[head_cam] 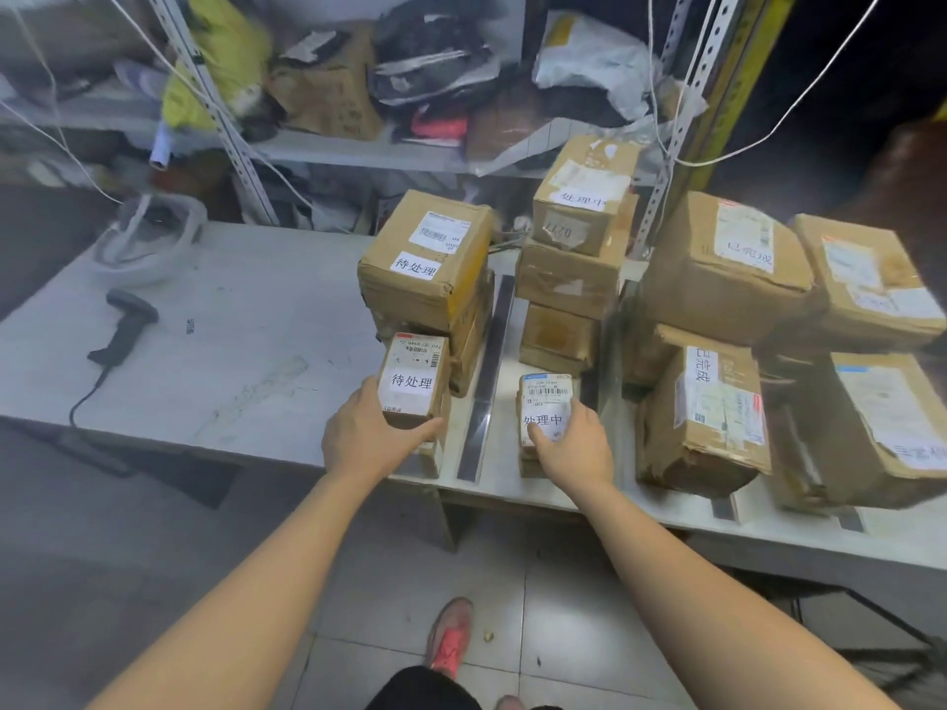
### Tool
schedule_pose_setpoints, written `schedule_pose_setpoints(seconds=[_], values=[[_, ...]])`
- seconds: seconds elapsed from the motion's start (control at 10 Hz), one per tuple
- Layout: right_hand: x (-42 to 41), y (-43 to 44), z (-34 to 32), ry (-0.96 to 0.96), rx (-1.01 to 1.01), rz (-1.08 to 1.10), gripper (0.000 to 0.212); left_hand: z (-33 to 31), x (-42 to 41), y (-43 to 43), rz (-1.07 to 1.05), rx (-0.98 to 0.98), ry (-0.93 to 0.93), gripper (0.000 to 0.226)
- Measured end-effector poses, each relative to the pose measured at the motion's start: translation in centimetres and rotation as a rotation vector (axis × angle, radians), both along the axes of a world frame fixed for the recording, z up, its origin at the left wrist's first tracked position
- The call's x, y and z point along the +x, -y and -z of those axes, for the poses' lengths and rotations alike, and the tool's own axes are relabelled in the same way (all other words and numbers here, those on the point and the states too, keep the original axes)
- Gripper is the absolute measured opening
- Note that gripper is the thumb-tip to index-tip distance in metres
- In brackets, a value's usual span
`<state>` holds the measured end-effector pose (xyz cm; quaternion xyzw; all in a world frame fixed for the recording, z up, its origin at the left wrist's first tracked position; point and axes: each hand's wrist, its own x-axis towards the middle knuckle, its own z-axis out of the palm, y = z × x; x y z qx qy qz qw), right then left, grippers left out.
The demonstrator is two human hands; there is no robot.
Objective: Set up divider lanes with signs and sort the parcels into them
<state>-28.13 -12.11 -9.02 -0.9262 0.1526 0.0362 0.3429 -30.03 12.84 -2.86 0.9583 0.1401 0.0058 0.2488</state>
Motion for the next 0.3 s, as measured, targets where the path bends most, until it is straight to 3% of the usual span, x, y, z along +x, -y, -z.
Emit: schedule_pose_setpoints(seconds=[0.3], values=[[-2.2, 2.9, -6.2, 0.063, -0.005, -0.179, 0.052, -4.2, -0.8, 1.9, 0.149, 0.319, 0.075, 0.087]])
